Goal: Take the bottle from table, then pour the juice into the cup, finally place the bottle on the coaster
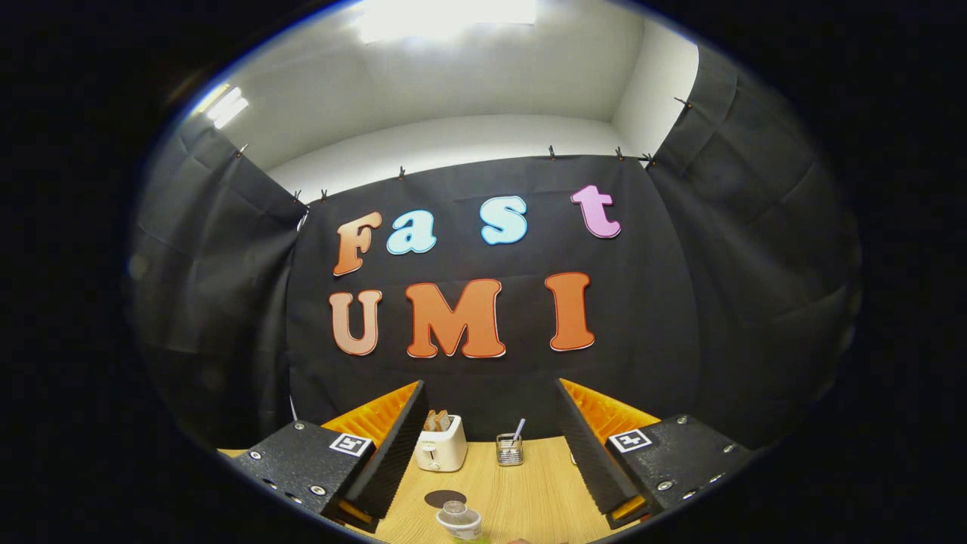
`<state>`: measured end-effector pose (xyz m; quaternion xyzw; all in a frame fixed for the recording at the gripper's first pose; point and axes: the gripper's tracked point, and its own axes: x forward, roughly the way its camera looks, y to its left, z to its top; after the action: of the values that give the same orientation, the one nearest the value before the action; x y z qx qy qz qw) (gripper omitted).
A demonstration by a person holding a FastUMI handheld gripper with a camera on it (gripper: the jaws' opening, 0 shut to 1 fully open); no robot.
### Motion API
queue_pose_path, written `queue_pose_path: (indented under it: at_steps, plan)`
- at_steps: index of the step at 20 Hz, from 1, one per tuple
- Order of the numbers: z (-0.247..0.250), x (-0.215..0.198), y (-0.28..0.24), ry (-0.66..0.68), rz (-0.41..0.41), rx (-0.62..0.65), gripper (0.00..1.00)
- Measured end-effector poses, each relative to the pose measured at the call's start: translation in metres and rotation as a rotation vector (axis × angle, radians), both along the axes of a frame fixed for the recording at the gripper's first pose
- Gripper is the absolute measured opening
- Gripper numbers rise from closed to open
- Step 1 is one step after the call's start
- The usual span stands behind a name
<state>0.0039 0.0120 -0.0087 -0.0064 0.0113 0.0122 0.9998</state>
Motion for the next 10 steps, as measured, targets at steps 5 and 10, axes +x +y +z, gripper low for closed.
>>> queue_pose_path:
  at_steps: [5,10]
  plan:
    - [-0.002,0.003,0.005,0.002,0.006,0.001,0.98]
    - [-0.017,0.005,0.017,0.030,0.026,0.018,0.98]
